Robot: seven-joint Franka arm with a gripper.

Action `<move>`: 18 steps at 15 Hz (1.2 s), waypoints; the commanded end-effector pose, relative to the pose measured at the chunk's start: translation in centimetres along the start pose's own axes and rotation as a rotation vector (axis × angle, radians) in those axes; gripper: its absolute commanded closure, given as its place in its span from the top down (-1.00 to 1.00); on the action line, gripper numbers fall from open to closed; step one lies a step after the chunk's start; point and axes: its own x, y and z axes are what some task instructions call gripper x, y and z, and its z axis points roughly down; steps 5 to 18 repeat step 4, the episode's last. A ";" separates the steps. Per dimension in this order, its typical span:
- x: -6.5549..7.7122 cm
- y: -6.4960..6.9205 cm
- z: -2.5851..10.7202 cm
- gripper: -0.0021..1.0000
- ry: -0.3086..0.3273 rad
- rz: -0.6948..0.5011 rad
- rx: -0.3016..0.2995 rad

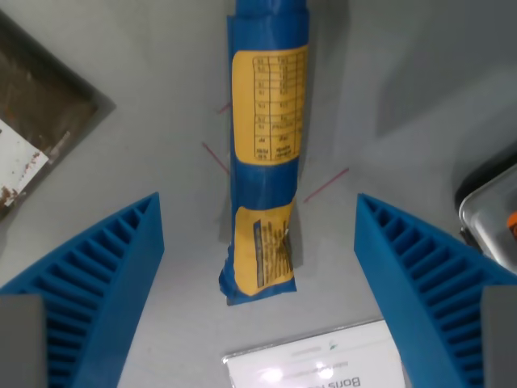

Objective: Move above the blue bag

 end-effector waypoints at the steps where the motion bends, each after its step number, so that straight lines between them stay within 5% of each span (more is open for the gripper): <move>1: 0.7 0.7 0.2 1.00 0.034 -0.042 0.041; 18: 0.7 0.7 0.2 1.00 0.033 -0.037 0.042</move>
